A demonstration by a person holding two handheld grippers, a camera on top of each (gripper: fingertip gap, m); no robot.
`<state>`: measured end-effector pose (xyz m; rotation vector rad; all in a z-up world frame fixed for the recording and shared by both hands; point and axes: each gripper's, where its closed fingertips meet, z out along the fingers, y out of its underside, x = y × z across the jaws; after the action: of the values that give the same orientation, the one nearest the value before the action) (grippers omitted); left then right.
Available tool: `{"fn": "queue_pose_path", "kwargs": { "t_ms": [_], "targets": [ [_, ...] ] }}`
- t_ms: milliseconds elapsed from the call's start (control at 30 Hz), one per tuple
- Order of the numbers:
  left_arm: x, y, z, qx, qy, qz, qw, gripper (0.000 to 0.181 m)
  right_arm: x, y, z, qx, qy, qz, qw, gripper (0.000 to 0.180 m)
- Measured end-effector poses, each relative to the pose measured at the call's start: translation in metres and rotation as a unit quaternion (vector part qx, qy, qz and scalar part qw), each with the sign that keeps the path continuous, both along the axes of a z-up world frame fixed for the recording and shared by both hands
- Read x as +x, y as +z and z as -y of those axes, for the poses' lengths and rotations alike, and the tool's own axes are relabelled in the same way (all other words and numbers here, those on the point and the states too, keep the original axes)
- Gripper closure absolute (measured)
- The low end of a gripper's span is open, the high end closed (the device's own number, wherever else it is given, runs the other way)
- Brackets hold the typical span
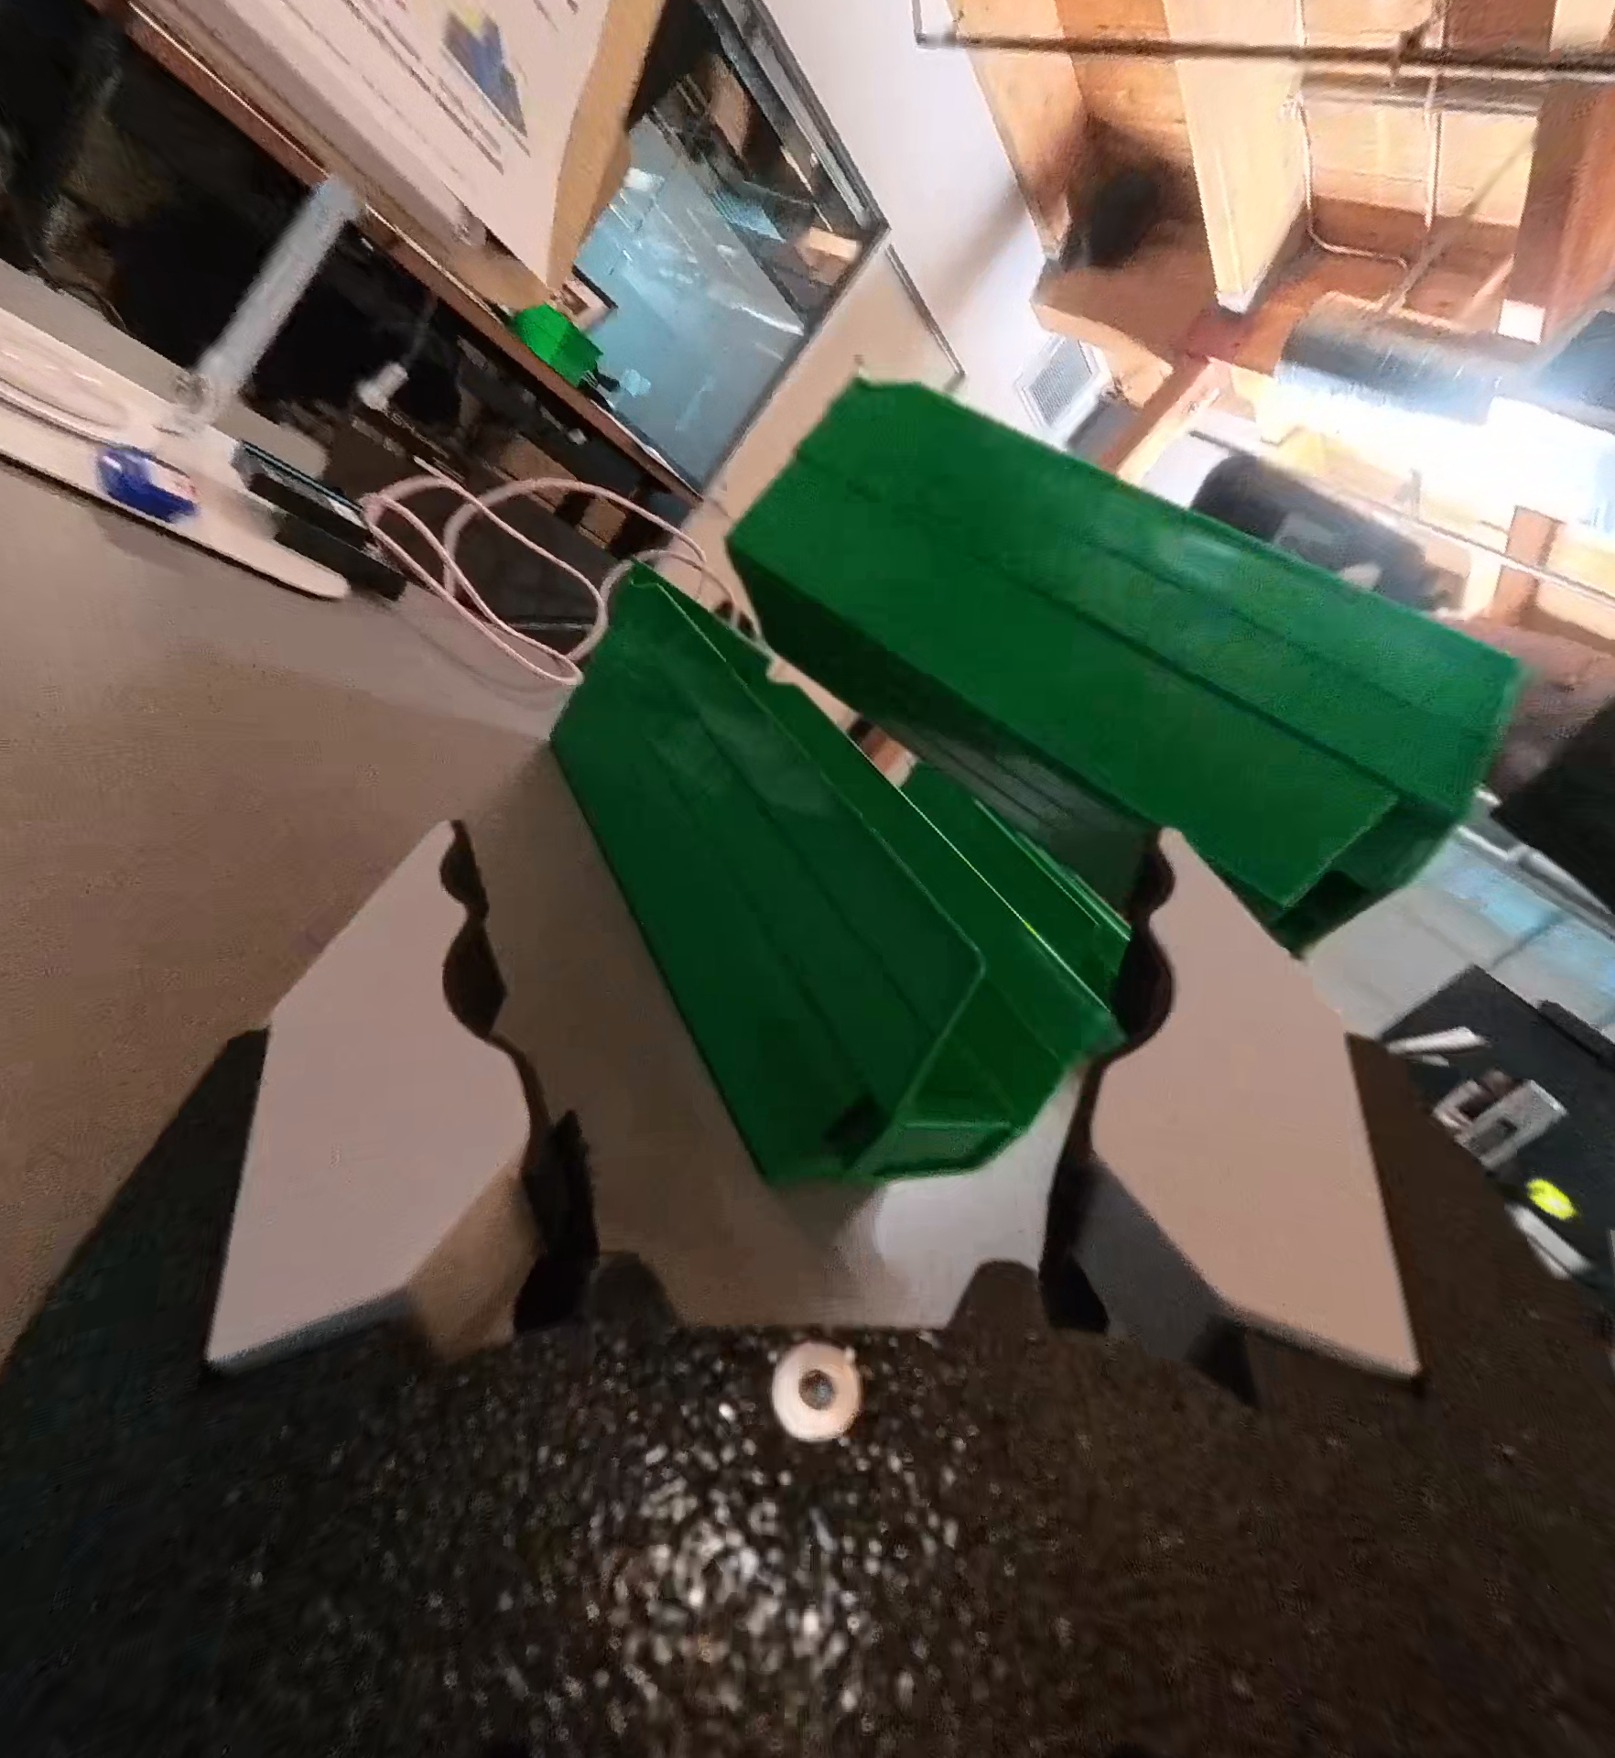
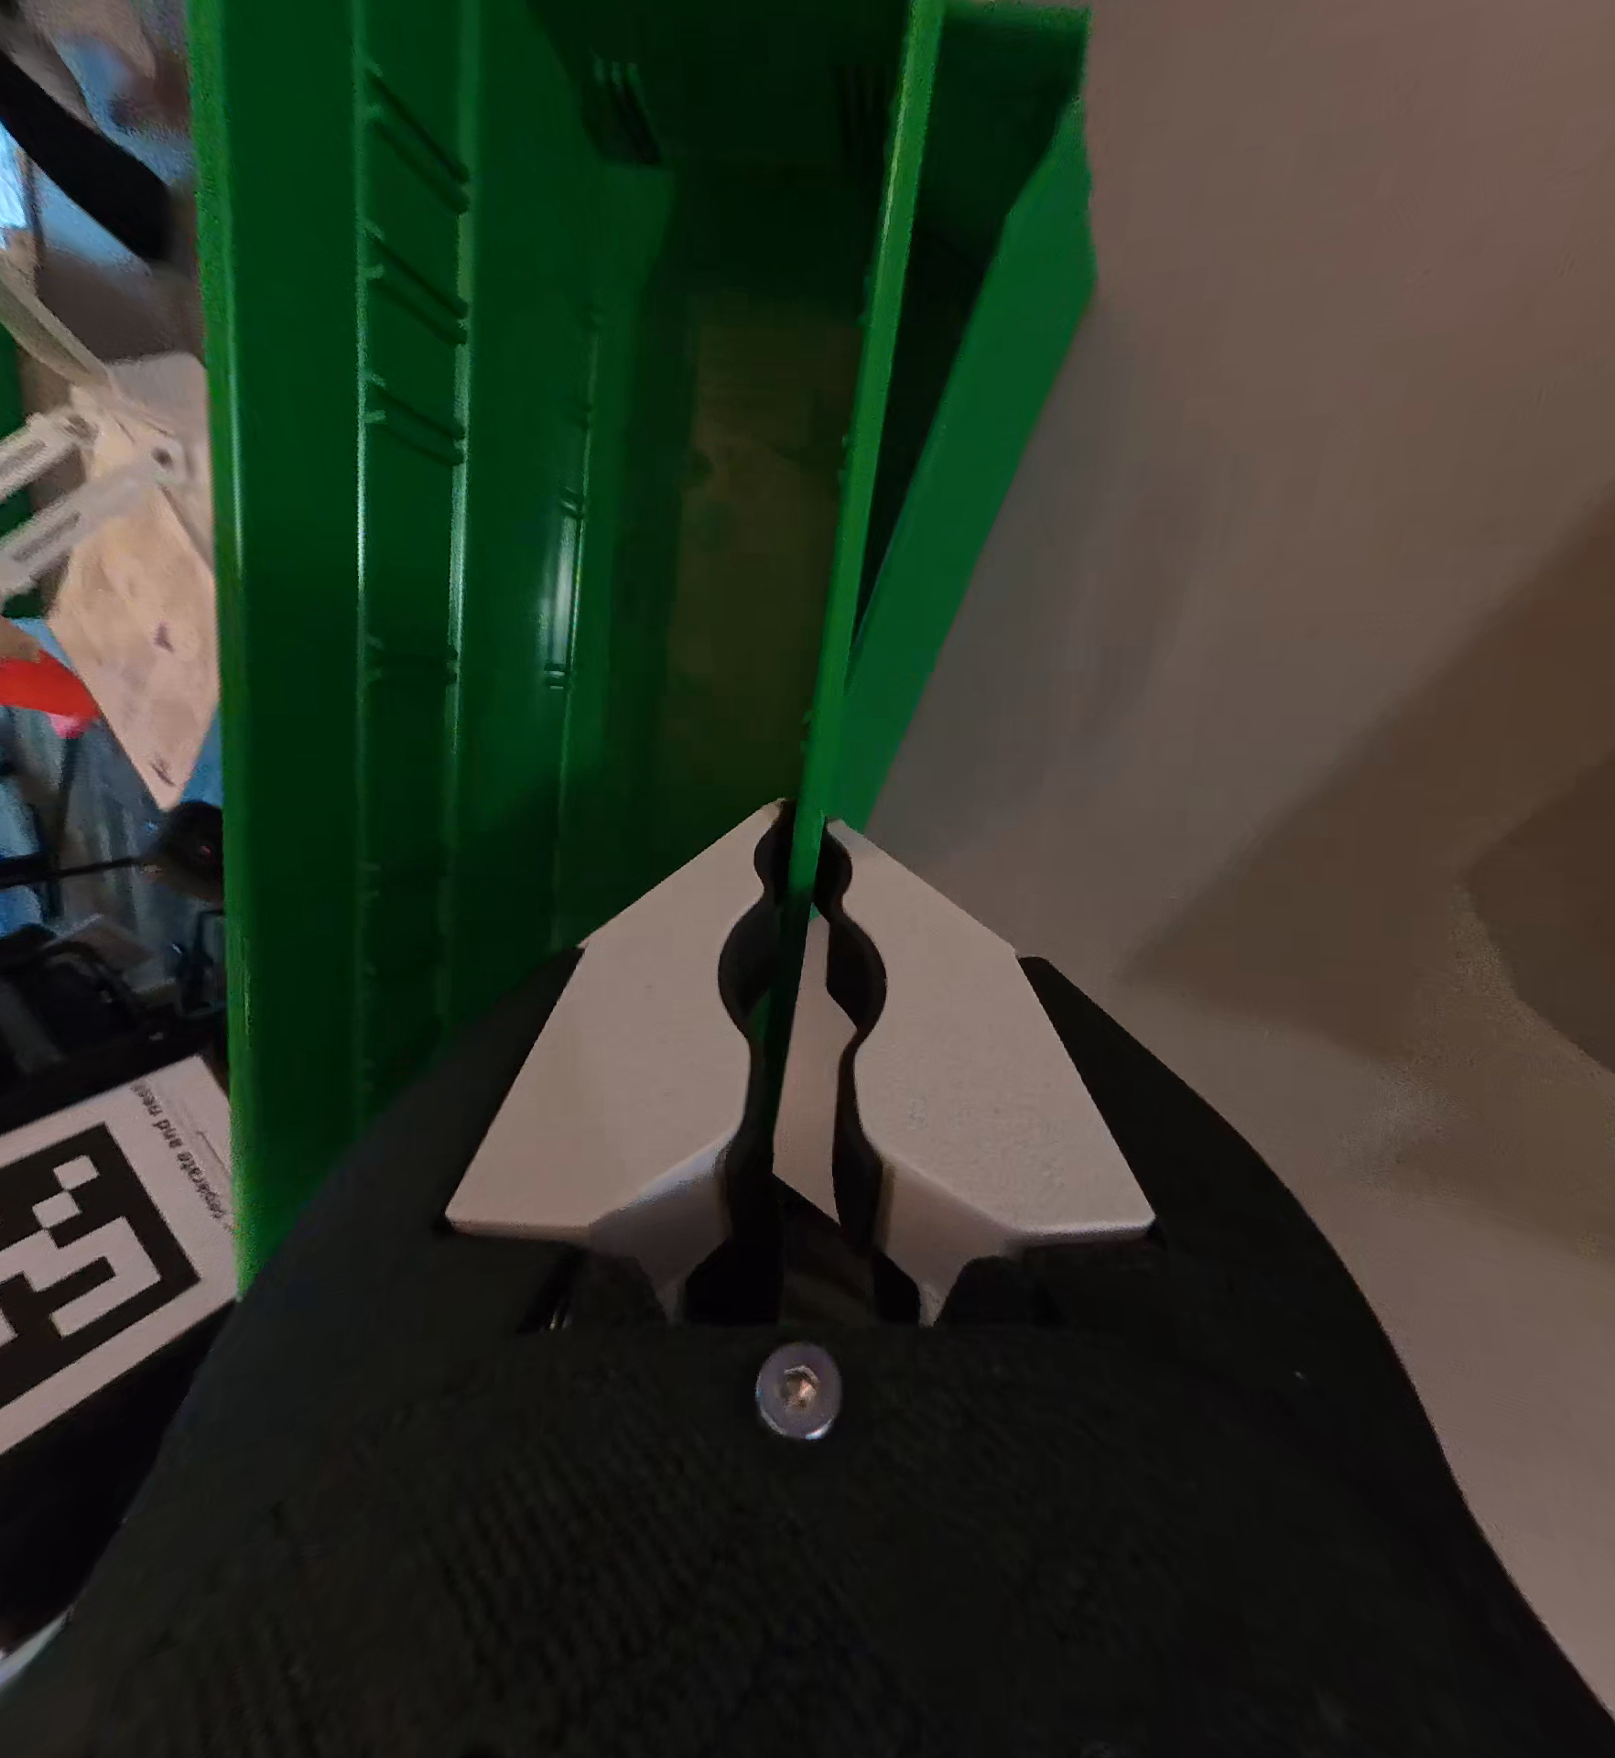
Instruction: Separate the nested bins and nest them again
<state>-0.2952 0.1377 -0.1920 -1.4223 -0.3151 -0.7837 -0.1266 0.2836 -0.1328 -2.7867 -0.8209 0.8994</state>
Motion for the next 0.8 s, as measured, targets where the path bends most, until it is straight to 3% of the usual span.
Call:
{"fn": "queue_pose_path", "kwargs": {
  "t_ms": [233, 300, 400, 633, 800],
  "targets": [
    [0.092, -0.028, -0.008, -0.092, -0.224, -0.025, 0.970, 0.058, -0.015, -0.015, 0.016, 0.021, 0.019, 0.047, 0.998, 0.178],
    [0.118, -0.032, -0.007, -0.103, -0.273, -0.045, 0.955, 0.048, -0.011, -0.014, 0.013, 0.023, 0.013, 0.052, 0.998, 0.178],
    [0.143, -0.032, -0.005, -0.106, -0.321, -0.054, 0.940, 0.047, -0.002, -0.010, 0.005, 0.032, 0.002, 0.060, 0.998, 0.178],
    [0.181, -0.044, -0.007, -0.131, -0.375, -0.076, 0.914, 0.045, 0.019, -0.013, -0.012, 0.047, -0.006, 0.077, 0.996, 0.179],
    [0.170, -0.055, -0.008, -0.155, -0.356, -0.083, 0.918, 0.042, 0.013, -0.026, -0.012, 0.050, -0.002, 0.082, 0.995, 0.178]
  ]
}}
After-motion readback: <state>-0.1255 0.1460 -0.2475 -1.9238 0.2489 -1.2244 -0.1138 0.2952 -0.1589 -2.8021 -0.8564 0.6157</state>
